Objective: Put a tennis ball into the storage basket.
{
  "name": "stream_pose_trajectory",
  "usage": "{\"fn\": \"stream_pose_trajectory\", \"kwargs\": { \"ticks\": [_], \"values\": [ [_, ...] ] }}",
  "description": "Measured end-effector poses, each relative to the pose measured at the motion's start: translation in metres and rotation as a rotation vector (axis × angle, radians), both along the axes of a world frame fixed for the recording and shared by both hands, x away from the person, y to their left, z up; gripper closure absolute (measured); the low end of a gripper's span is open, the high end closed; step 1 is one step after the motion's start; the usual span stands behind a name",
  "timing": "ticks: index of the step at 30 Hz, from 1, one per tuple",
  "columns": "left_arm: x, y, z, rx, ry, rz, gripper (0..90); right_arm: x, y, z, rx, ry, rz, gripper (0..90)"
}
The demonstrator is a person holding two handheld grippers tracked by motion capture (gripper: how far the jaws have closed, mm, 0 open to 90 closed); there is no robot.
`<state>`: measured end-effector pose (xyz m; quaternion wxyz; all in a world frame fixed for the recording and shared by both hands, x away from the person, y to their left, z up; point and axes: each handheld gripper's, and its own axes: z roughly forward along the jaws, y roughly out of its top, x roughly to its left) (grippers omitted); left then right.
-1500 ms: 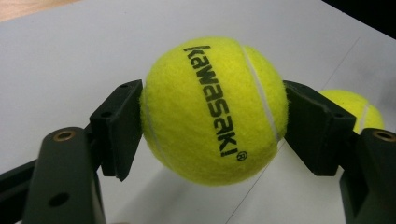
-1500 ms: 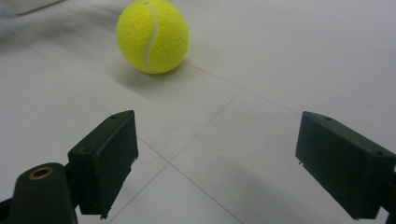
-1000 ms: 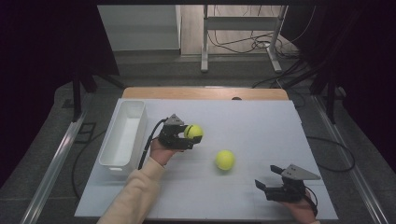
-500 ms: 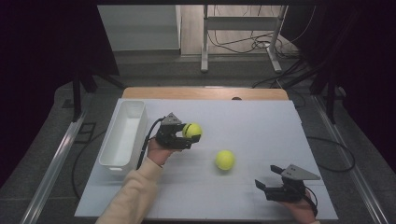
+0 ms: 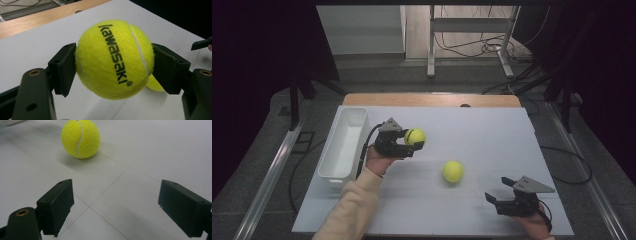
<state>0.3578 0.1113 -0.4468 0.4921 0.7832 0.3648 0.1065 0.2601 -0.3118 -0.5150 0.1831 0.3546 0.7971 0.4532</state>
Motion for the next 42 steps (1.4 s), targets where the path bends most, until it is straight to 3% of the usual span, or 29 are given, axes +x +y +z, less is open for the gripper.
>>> {"fn": "stream_pose_trajectory", "kwargs": {
  "ticks": [20,42],
  "values": [
    [-0.004,0.022,0.02,-0.028,-0.04,0.029,26.3,0.0,0.0,0.0,0.001,-0.003,0.0,13.7],
    [-0.007,0.035,0.029,-0.028,-0.042,0.04,26.3,0.0,0.0,0.0,-0.001,-0.002,-0.003,13.7]
  ]
}}
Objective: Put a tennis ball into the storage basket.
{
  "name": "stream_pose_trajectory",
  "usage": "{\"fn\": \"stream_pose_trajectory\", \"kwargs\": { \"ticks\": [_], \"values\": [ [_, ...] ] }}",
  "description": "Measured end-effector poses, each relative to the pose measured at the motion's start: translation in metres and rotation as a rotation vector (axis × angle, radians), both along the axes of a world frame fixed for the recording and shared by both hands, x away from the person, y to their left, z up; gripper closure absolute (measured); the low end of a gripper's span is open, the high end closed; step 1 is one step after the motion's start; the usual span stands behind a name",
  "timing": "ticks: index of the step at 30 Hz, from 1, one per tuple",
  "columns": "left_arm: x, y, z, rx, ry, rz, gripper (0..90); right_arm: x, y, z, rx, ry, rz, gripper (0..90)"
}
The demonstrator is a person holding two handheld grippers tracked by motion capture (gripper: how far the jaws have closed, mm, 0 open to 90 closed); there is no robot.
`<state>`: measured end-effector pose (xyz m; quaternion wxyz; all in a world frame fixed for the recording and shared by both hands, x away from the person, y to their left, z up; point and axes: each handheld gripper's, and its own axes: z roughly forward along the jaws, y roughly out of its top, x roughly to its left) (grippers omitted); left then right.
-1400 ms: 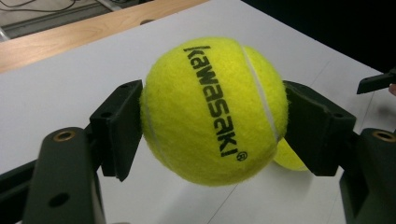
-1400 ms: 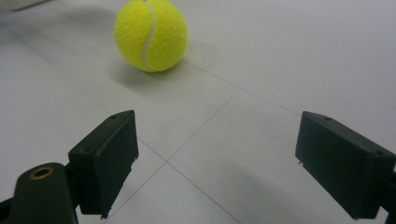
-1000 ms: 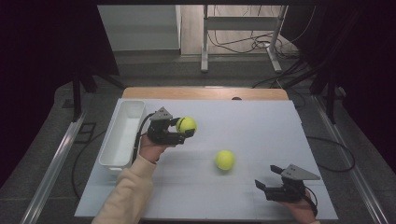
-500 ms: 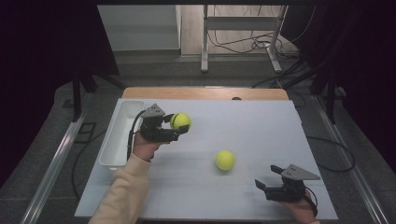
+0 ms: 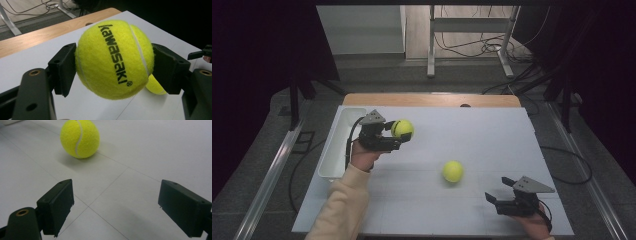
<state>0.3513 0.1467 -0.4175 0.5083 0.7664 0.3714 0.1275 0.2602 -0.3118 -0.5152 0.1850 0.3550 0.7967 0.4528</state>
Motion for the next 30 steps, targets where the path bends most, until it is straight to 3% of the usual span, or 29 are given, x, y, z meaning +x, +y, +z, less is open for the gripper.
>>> {"fn": "stream_pose_trajectory", "kwargs": {
  "ticks": [30],
  "values": [
    [-0.002,0.033,0.008,-0.032,-0.001,0.069,26.2,0.0,0.0,0.0,0.001,-0.002,0.001,13.7]
  ]
}}
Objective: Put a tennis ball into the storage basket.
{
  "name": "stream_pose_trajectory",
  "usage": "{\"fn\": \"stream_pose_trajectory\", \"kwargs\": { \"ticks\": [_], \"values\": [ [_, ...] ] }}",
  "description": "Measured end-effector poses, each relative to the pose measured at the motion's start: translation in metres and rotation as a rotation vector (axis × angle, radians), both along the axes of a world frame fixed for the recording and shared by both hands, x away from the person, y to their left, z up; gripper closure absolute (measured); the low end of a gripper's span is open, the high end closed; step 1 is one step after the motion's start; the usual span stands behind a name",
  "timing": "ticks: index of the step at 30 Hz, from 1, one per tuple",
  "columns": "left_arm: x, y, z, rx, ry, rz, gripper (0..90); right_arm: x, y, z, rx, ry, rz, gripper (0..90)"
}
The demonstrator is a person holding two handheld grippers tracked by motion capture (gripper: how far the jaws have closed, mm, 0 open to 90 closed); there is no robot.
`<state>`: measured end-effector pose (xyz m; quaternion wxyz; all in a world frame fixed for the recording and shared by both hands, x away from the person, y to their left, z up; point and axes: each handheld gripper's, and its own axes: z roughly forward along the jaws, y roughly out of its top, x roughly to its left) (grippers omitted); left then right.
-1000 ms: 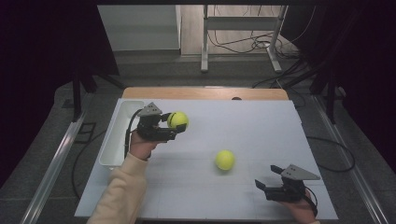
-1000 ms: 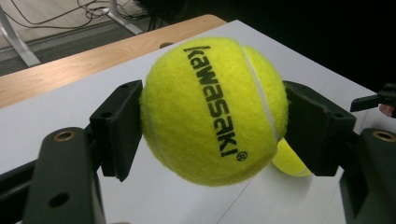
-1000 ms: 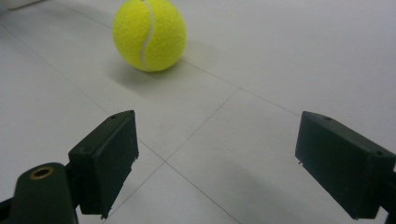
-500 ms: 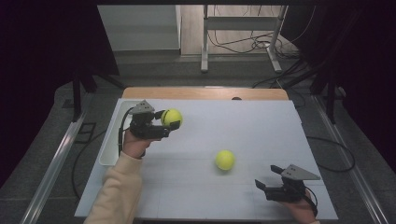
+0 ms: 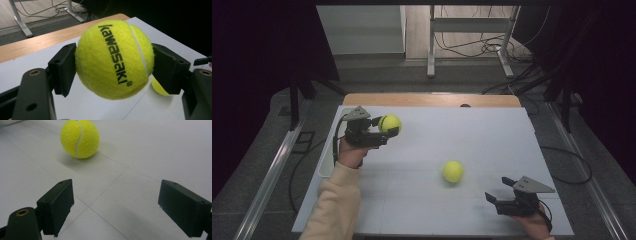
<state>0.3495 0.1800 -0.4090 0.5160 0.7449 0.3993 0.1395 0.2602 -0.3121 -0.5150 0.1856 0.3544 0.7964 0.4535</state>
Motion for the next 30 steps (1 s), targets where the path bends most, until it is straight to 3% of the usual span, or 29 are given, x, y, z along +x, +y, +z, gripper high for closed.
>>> {"fn": "stream_pose_trajectory", "kwargs": {
  "ticks": [30],
  "values": [
    [0.006,0.043,-0.005,-0.033,0.026,0.11,26.3,0.0,0.0,0.0,-0.007,0.001,0.0,13.8]
  ]
}}
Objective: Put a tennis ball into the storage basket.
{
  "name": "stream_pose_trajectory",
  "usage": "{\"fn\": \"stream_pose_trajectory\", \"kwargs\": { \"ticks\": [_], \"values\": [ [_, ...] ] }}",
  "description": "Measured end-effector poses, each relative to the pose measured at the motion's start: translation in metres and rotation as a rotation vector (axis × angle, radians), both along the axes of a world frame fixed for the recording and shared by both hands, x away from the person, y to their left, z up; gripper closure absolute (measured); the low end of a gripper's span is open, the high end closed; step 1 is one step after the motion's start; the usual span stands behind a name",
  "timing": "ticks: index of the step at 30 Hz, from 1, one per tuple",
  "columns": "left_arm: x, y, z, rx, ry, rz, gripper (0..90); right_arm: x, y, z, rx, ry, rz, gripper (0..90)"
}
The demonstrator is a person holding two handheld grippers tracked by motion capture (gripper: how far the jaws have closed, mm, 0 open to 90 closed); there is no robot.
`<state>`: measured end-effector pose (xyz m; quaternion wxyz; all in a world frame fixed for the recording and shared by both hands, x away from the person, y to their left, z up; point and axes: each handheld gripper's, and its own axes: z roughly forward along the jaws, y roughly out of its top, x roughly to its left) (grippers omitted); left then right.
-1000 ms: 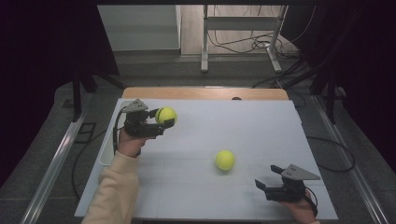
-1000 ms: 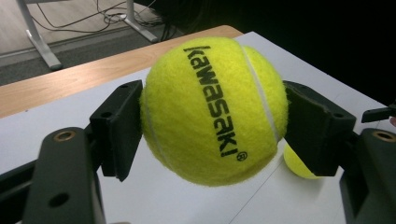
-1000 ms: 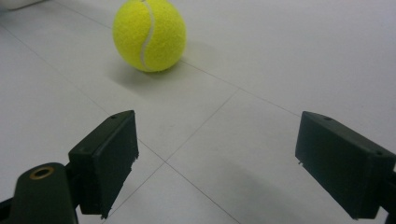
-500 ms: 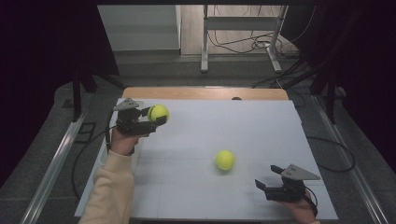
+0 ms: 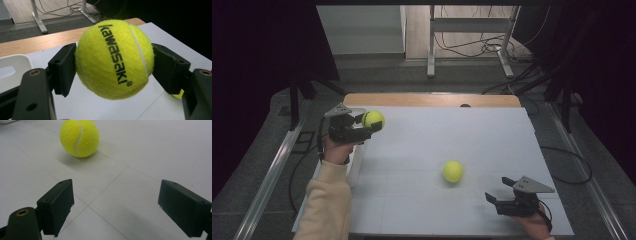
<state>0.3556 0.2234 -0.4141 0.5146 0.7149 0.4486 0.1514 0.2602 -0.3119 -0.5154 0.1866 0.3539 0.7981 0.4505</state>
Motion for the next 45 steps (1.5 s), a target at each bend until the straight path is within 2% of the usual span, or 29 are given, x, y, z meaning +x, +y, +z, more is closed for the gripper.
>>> {"fn": "stream_pose_trajectory", "kwargs": {
  "ticks": [15,20,34,41,45],
  "values": [
    [0.003,0.019,-0.006,-0.011,0.017,0.058,26.3,0.0,0.0,0.0,-0.001,0.0,0.0,13.8],
    [0.004,0.024,-0.007,0.002,0.017,0.094,26.3,0.0,0.0,0.0,-0.002,0.0,0.0,13.8],
    [0.005,0.038,-0.012,0.007,0.027,0.143,26.3,0.0,0.0,-0.001,-0.005,0.003,-0.003,13.9],
    [0.005,0.048,-0.013,0.016,0.031,0.191,26.3,0.0,0.0,-0.001,-0.005,0.003,-0.004,14.0],
    [0.004,0.051,-0.013,0.017,0.03,0.203,26.3,0.0,0.0,-0.001,-0.005,0.003,-0.005,14.0]
  ]
}}
